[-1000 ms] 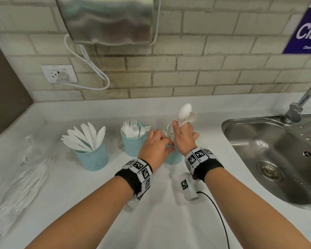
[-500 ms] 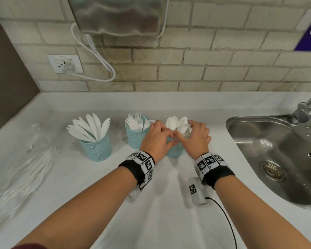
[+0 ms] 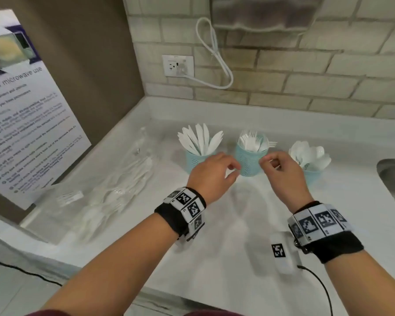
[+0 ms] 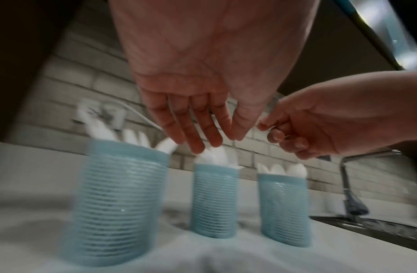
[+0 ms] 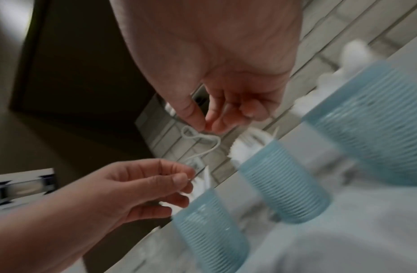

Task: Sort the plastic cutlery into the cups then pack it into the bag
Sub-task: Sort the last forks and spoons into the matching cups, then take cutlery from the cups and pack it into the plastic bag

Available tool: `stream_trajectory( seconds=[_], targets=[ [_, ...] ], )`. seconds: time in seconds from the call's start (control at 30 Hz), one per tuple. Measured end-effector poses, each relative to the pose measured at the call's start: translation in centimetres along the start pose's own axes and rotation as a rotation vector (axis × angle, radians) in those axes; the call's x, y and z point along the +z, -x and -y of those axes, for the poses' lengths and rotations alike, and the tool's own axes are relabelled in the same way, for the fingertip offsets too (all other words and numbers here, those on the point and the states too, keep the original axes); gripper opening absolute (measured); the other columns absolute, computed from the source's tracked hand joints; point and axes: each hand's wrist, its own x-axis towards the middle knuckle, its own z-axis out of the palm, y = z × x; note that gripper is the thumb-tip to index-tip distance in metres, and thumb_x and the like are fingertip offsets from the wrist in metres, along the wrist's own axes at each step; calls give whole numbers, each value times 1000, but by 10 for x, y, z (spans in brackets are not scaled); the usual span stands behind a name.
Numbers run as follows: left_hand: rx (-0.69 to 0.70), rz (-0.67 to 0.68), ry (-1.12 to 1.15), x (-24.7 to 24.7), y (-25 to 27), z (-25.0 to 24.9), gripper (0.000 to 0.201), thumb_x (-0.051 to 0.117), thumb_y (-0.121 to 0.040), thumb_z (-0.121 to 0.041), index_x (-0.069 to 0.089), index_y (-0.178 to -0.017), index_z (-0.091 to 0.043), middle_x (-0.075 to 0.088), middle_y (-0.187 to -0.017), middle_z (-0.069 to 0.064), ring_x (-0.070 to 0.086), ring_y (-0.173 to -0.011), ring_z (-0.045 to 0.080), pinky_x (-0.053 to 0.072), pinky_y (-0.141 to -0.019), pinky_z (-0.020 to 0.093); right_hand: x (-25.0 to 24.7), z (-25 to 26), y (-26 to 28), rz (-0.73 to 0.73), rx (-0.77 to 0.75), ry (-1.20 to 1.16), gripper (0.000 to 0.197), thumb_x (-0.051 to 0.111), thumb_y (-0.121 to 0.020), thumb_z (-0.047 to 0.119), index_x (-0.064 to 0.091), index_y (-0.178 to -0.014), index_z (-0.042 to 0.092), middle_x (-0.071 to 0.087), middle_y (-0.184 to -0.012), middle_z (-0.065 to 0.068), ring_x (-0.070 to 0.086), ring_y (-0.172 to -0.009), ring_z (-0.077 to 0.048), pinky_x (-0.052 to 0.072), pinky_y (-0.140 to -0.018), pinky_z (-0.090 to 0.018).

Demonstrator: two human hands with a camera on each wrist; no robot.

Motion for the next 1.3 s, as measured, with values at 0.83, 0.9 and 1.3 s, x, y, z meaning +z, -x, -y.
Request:
stream_trajectory(
  seconds=[0.83,0.9,1.3],
  targets=[
    [-478,-51,-157,-178,119,96,27,47,-95,-13,69,-100,-29,64,-108,-2,61,-82,15,47,-71,28,220,107,139,735,-165,-242,82,84,-63,40,33,-125,26,38,-128,9,47,-111,-7,42,-83,-16],
    [-444,-15,-24,-175,107,85,31,46,-95,-10,72,-101,-26,64,-113,0,65,-92,16,53,-84,32,211,103,140,644,-158,-272,85,84,-62,42,28,-124,27,35,-128,11,46,-113,-7,44,-88,-19],
    [-31,77,-258,-100,47,61,25,64,-85,-41,66,-109,-32,40,-100,-6,41,-106,14,39,-84,28,80,45,87,25,-120,-347,11,57,-93,15,64,-89,22,65,-86,13,65,-69,-15,51,-65,-19]
  ],
)
